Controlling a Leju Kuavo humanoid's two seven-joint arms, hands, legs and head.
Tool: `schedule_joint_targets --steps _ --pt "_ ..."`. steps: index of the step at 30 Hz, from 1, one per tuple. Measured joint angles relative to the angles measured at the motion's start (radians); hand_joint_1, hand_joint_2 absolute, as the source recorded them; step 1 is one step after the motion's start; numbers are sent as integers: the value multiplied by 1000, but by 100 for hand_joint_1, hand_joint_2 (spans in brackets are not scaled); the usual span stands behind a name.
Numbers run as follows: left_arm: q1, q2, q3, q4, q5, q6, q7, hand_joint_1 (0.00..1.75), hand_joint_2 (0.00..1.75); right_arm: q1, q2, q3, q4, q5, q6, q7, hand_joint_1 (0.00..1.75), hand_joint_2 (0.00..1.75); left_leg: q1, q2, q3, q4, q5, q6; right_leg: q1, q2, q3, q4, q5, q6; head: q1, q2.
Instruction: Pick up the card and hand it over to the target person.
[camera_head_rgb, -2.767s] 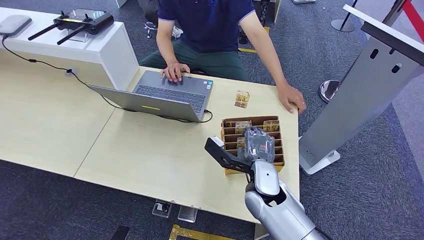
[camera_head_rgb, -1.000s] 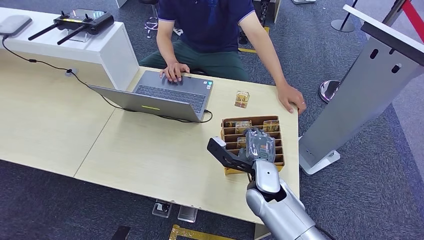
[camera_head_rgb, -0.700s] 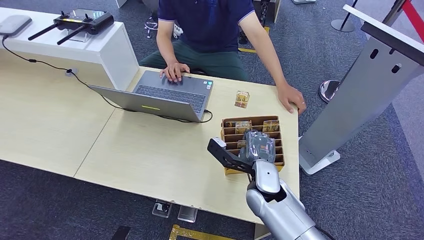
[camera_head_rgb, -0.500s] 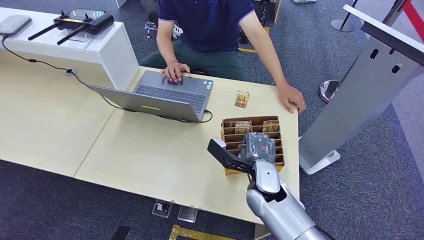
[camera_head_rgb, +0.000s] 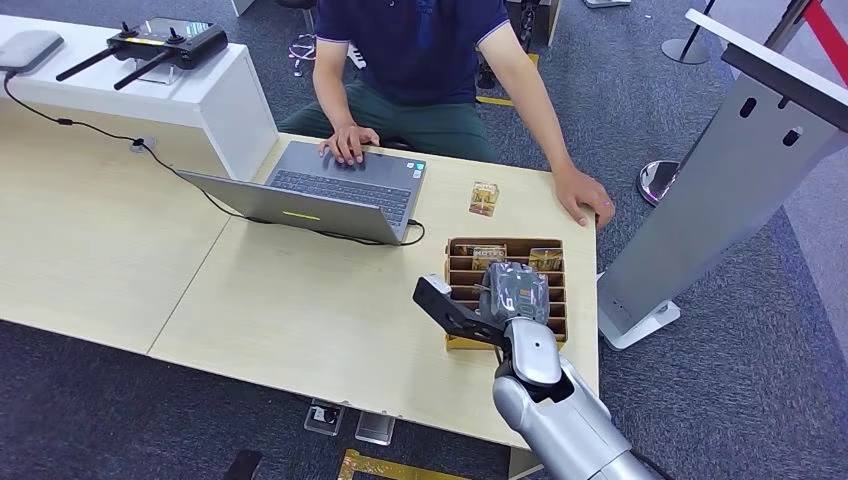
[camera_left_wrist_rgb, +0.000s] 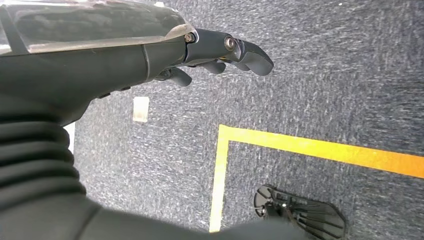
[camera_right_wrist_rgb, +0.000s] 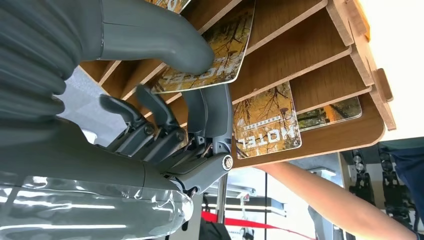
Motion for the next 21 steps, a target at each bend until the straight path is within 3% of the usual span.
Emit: schedule_joint_targets --steps 7,11,15,21 --pt "10 0 11 1 12 -6 -3 0 175 -24 -39 -32 -207 -52 -46 -45 175 175 0 1 -2 2 -1 0 0 1 -3 2 -1 0 0 0" --pt "2 0 4 0 5 -8 1 0 175 -90 -41 -41 -231 -75 -51 -72 175 175 0 1 -3 3 0 0 0 1 -4 3 0 0 0 0" --pt "-9 0 -6 -2 -4 -8 6 0 175 -181 -3 -34 -105 -95 -97 -121 175 175 0 1 -4 3 1 0 0 2 -5 3 1 0 0 0" --pt "-30 -4 -30 -1 -27 -11 19 0 175 -342 74 -25 215 -106 -197 -211 175 175 -1 4 -3 1 2 0 -1 4 -5 2 3 0 0 0"
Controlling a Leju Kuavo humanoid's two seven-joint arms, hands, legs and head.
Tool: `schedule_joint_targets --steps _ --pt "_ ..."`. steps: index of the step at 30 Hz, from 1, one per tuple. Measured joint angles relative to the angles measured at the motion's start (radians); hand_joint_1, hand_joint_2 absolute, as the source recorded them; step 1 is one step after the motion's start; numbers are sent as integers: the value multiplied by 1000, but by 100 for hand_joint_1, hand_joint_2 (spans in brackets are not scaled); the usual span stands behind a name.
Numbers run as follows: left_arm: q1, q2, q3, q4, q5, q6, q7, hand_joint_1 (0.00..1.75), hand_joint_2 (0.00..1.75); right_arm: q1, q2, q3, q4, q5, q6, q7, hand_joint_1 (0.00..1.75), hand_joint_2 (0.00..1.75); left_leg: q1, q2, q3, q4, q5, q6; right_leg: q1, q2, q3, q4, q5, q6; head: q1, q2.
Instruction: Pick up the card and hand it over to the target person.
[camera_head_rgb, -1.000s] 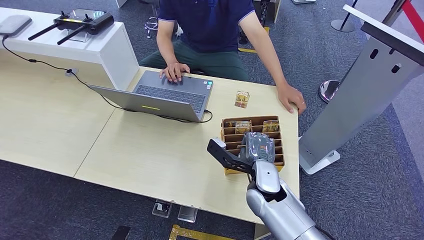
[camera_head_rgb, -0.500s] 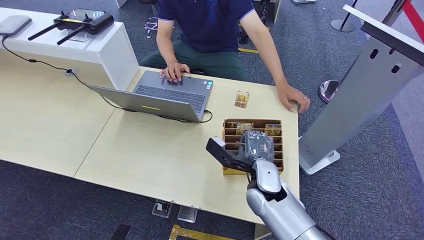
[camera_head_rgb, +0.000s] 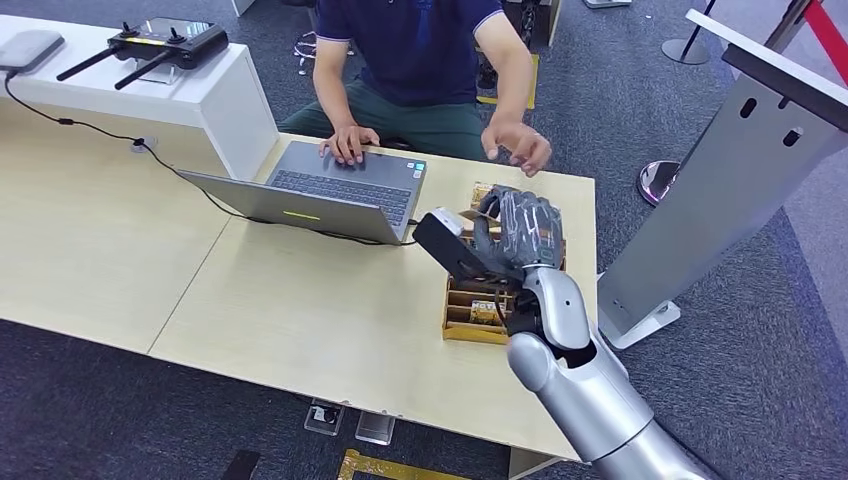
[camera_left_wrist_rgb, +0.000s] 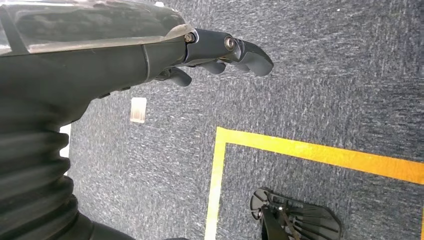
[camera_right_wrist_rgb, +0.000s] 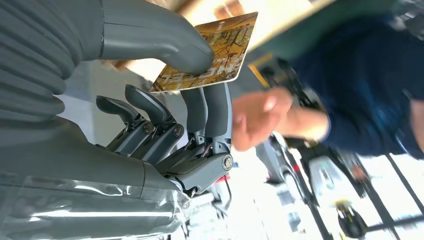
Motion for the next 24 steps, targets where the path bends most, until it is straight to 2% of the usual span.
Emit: schedule_joint_targets --steps 6,14,17,21,24 --pt "-11 4 -5 1 -6 -2 -8 0 175 -50 15 6 150 57 -104 -43 175 175 0 -2 2 0 -1 0 0 -3 3 -1 -2 0 0 0" --pt "-13 6 -18 2 -17 -7 -3 0 175 -56 -16 12 200 216 -291 -70 175 175 0 -5 2 0 -1 0 0 -5 4 -1 -3 0 0 0" --pt "-11 4 -22 2 -20 -10 -3 0 175 -55 -15 10 212 248 -316 -70 175 175 0 -5 1 0 -1 0 0 -5 4 -1 -3 0 0 0" --pt "-5 3 -27 3 -25 -21 -19 0 175 -46 -5 -5 213 255 -323 -73 0 175 0 -4 2 0 -2 0 0 -5 4 -1 -3 0 0 0" --pt "2 4 -16 6 -14 -6 -23 0 175 -35 1 -25 206 243 -328 -83 0 175 0 -4 2 0 -2 0 0 -4 4 -1 -3 0 0 0"
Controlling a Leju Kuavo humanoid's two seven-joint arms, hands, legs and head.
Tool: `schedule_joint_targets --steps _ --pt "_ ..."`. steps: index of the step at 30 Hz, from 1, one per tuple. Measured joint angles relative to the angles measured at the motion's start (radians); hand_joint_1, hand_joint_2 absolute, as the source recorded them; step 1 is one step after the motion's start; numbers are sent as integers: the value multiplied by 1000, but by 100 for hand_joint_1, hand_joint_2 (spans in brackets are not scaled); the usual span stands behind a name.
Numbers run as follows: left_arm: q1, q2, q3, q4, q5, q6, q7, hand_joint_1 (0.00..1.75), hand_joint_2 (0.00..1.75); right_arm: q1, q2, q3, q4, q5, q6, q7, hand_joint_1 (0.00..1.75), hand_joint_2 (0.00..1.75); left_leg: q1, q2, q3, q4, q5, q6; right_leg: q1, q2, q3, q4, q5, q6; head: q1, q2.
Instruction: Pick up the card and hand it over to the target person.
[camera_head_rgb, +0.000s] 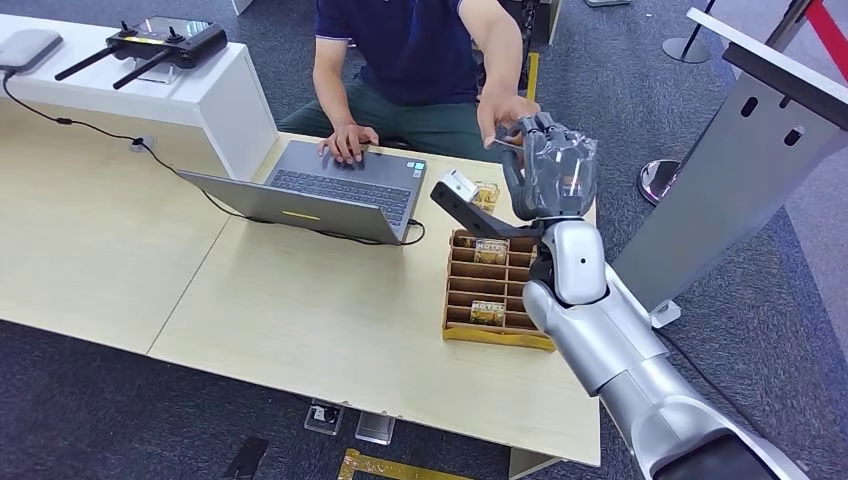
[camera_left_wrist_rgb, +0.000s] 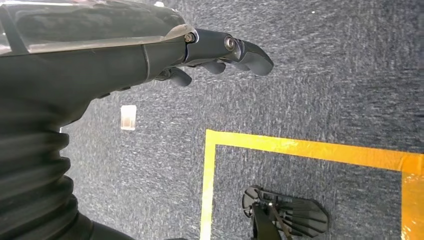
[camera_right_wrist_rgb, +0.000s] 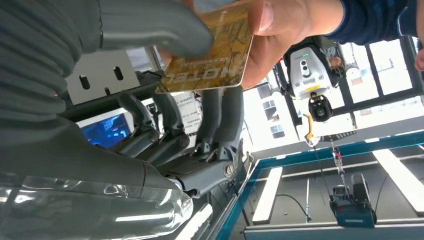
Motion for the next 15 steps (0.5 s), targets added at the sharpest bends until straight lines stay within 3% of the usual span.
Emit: schedule_joint_targets --steps 4,11,13,15 --pt "12 3 20 0 21 11 -6 0 0 24 2 -63 -37 -74 -4 -42 0 175 0 1 0 -1 1 0 0 1 0 -1 1 0 0 0" --pt "31 11 37 2 42 9 -16 0 0 111 -58 -201 -240 -374 71 -156 0 175 0 0 0 -1 0 0 0 0 0 -1 0 0 0 0" --pt "35 13 40 3 48 8 -19 0 0 146 -87 -234 -325 -505 136 -179 0 175 1 -1 0 -1 0 0 1 -1 1 -1 0 0 0 0" --pt "40 15 46 3 55 7 -23 0 0 201 -130 -281 -440 -717 235 -207 0 175 1 -2 -1 0 0 0 1 -2 0 -1 0 0 0 0"
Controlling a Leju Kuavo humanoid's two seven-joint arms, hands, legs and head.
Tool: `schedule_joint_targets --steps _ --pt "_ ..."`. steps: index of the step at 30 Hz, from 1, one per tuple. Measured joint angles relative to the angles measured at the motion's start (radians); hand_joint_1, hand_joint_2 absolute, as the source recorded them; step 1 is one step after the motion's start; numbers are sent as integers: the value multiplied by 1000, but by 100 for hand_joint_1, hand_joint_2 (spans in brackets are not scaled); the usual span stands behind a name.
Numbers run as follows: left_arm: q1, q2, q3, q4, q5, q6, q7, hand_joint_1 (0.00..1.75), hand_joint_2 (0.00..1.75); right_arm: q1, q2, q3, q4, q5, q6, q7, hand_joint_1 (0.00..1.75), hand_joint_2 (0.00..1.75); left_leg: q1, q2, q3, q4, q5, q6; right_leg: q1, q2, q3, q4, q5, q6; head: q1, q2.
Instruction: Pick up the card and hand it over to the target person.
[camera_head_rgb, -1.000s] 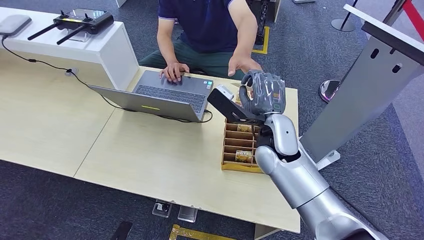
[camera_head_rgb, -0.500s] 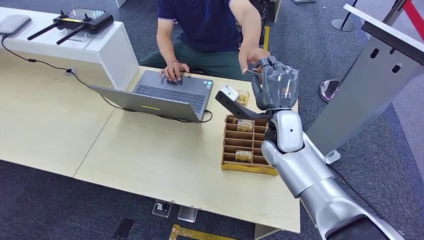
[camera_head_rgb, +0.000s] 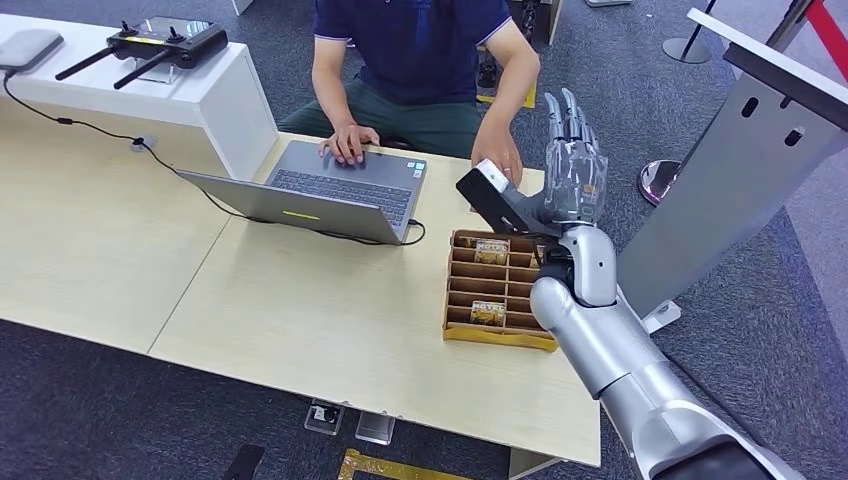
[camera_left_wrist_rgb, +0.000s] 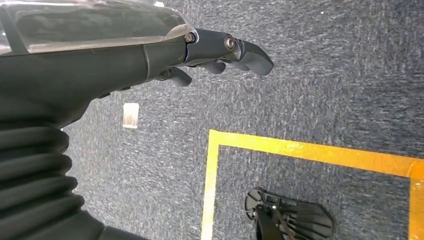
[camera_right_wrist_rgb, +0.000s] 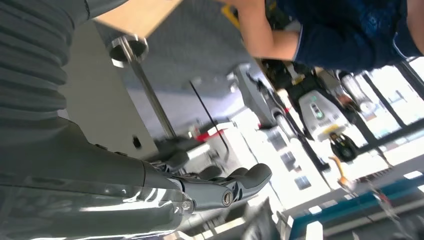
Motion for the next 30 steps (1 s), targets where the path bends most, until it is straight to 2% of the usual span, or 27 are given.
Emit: schedule_joint_targets --steps 2,4,5,9,14,19,25,30 --pt "7 2 8 0 10 1 -7 0 0 96 -86 -43 -169 -239 101 -12 0 87 0 -2 0 0 0 0 0 -2 0 0 0 0 0 0" --pt "11 4 14 -1 18 2 -10 0 0 211 -187 -74 -333 -406 164 -17 0 0 1 -5 0 0 0 0 0 -5 2 -1 -1 0 0 0" --pt "11 5 17 -1 21 4 -10 0 0 268 -225 -95 -397 -479 196 -28 0 0 1 -8 1 0 0 0 1 -8 4 -3 -1 1 0 0" --pt "10 11 26 -1 32 9 -9 0 0 417 -294 -148 -519 -618 284 -95 0 175 1 -11 2 0 0 1 1 -12 6 -5 -2 1 0 0" --pt "11 17 41 -1 49 15 -8 0 0 592 -326 -201 -633 -677 370 -180 0 175 0 -9 1 0 -1 1 0 -9 5 -4 -2 1 0 0" --pt "12 14 51 -2 62 20 -9 0 0 700 -311 -226 -656 -712 450 -255 0 175 -1 -7 1 -1 -1 1 -1 -6 3 -4 -1 0 0 0" --pt "12 16 64 -2 77 27 -14 0 0 738 -296 -196 -602 -745 553 -299 0 175 0 -2 2 0 -2 1 0 -2 3 -3 -1 0 0 0" --pt "12 18 66 -2 79 22 -24 0 0 739 -293 -128 -581 -693 554 -262 0 175 0 1 2 0 -2 1 0 1 2 -3 0 0 0 0"
